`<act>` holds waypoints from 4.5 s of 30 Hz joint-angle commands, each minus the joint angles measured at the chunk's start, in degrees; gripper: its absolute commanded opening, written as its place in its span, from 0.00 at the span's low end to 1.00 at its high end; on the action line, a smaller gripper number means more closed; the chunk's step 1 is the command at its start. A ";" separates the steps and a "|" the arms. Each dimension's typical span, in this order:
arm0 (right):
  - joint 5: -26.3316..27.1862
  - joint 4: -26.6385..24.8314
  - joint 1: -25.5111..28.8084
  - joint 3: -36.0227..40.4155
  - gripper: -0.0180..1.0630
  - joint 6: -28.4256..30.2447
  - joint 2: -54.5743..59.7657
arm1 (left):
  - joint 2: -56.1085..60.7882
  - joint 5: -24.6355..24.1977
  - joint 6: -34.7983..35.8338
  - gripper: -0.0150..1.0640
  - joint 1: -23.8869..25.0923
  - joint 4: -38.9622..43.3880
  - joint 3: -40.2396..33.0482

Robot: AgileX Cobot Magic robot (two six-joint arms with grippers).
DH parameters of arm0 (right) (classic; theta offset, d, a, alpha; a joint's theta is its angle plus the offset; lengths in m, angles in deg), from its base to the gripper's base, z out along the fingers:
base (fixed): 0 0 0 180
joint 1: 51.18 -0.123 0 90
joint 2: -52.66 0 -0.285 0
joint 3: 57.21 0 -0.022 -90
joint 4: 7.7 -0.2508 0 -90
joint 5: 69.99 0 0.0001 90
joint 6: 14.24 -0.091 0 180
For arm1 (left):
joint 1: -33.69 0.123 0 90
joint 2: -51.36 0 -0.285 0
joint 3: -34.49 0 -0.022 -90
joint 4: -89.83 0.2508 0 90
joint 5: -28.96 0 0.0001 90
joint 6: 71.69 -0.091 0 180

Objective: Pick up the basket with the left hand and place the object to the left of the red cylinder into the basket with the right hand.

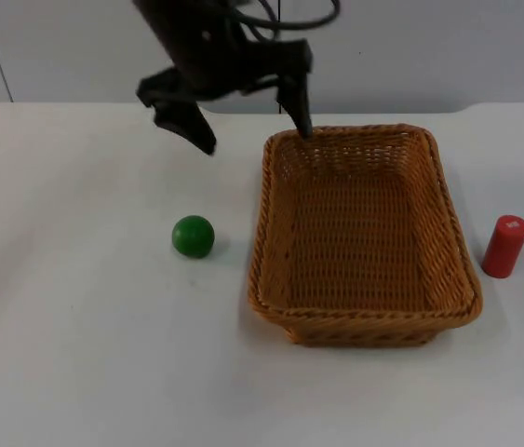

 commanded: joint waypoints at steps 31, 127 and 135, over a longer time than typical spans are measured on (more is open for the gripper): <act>0.22 0.17 0.36 -0.26 0.99 -0.44 -0.06 | -5.21 -0.29 10.91 0.74 -6.85 1.62 -5.13; 0.71 -24.45 -6.93 -3.70 0.99 26.46 8.38 | 39.75 6.96 -31.85 0.01 44.50 -14.10 -66.82; 6.34 -19.78 -22.47 -17.09 0.99 26.18 26.64 | 39.75 6.69 -32.46 0.01 44.50 -14.89 -66.82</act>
